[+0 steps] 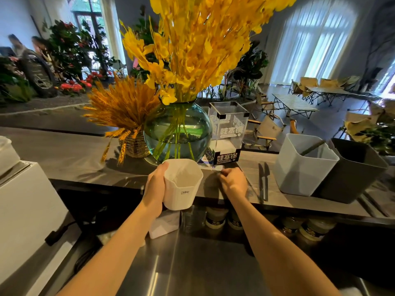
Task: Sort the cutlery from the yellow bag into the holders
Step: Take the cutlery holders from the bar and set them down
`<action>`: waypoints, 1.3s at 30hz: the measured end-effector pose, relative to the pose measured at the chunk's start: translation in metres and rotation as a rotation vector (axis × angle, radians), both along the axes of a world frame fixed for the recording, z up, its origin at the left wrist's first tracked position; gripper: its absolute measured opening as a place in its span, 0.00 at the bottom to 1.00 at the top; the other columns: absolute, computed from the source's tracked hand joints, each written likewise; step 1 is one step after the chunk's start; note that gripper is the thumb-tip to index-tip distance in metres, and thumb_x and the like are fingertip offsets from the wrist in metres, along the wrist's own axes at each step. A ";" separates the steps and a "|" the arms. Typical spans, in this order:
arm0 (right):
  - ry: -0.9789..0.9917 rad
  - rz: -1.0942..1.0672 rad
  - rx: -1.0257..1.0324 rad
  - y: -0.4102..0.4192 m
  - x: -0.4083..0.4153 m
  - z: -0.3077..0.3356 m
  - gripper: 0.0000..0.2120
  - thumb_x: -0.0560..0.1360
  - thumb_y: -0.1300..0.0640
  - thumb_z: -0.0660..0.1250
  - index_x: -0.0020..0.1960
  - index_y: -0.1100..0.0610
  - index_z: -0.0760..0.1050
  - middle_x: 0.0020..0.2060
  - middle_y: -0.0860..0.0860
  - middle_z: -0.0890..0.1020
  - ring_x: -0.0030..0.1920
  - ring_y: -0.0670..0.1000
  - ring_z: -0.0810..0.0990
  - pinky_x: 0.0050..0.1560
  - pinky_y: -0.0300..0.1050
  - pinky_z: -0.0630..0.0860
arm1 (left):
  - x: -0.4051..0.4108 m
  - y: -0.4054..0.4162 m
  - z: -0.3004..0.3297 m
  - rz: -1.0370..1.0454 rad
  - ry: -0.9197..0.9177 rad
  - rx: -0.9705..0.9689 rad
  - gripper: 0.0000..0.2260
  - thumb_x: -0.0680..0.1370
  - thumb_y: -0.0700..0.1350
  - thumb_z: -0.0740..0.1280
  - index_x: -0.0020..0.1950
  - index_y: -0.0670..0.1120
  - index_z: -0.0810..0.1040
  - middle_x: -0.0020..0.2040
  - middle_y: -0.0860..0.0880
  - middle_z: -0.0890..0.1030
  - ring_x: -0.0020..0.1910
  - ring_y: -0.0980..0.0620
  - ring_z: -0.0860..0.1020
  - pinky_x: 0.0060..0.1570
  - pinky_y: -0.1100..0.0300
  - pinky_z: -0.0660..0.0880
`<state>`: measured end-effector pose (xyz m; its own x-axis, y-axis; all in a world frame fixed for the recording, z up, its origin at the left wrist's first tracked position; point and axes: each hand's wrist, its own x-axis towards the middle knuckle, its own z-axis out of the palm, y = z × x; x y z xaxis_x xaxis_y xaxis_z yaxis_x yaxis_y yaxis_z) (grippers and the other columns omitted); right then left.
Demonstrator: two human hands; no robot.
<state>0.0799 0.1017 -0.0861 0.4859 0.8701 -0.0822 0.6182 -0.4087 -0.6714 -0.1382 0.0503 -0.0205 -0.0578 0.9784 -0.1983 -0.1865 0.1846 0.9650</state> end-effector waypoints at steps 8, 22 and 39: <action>-0.066 0.069 -0.148 -0.007 0.003 0.008 0.07 0.80 0.51 0.68 0.52 0.53 0.82 0.46 0.50 0.83 0.49 0.50 0.80 0.52 0.47 0.77 | -0.003 0.000 -0.007 -0.009 0.019 -0.023 0.13 0.84 0.54 0.56 0.51 0.53 0.79 0.47 0.49 0.83 0.46 0.49 0.80 0.39 0.55 0.73; 0.459 0.116 0.611 -0.142 -0.024 0.098 0.08 0.76 0.64 0.71 0.47 0.51 0.83 0.39 0.46 0.85 0.37 0.39 0.81 0.39 0.32 0.77 | -0.005 -0.070 0.022 -0.045 0.015 -0.048 0.13 0.83 0.56 0.59 0.47 0.52 0.79 0.43 0.51 0.81 0.41 0.52 0.78 0.35 0.57 0.70; 0.839 0.197 0.106 -0.253 -0.099 0.065 0.15 0.84 0.40 0.50 0.58 0.42 0.74 0.53 0.49 0.81 0.54 0.51 0.79 0.56 0.51 0.76 | -0.007 -0.159 -0.012 -0.136 0.033 -0.142 0.18 0.83 0.59 0.56 0.59 0.50 0.78 0.46 0.49 0.81 0.44 0.52 0.78 0.40 0.56 0.72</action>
